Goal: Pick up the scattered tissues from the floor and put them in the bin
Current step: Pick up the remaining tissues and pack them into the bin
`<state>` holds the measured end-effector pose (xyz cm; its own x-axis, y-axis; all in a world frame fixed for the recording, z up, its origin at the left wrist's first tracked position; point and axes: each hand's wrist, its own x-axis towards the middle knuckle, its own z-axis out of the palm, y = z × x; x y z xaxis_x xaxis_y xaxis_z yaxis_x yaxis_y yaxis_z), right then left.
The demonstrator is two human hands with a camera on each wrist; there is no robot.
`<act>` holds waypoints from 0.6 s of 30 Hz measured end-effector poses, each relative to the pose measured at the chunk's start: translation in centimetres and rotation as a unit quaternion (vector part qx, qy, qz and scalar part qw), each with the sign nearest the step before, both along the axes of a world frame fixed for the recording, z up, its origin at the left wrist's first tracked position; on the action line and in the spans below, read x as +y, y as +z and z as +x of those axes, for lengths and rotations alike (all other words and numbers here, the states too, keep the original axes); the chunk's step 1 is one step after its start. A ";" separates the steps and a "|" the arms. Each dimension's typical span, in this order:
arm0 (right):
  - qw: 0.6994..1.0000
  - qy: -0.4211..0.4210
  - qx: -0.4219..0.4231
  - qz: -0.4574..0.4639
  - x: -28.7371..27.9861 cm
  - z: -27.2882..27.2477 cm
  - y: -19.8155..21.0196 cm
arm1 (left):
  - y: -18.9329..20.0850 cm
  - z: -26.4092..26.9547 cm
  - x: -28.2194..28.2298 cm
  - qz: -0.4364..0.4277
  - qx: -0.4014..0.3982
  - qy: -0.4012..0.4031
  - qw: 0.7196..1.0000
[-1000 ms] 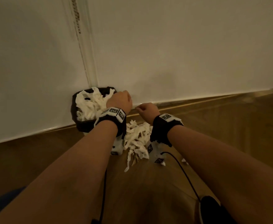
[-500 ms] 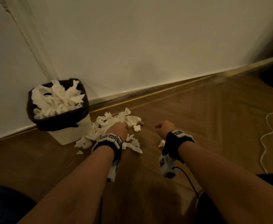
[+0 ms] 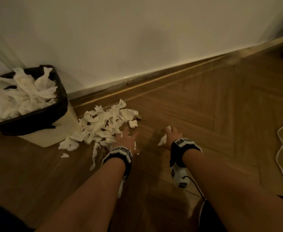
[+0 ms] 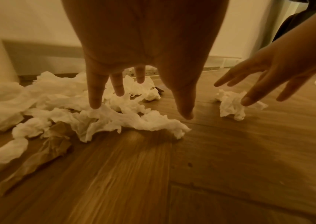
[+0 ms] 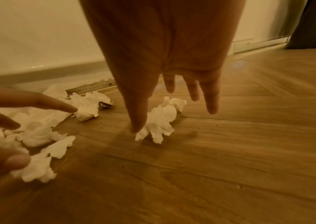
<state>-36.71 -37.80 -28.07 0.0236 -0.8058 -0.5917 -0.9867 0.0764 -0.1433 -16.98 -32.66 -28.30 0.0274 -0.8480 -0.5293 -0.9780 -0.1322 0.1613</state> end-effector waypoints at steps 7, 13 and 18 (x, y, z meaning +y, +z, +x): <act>0.999 0.030 0.014 0.008 -2.1 -0.1 -1.1 | -2.3 0.0 -1.4 0.033 -0.015 0.011 0.999; 1.000 -0.003 0.007 -0.010 -1.5 0.3 -2.0 | -2.7 -1.2 -1.4 0.041 -0.016 0.022 0.999; 0.999 0.002 -0.015 -0.041 -0.4 0.8 -2.5 | -2.5 -2.5 -1.1 0.029 -0.022 0.010 0.999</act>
<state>-35.95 -38.17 -30.55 0.0430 -0.8513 -0.5230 -0.9823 0.0594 -0.1775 -19.51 -33.77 -30.80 0.0695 -0.8154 -0.5748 -0.9810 -0.1605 0.1091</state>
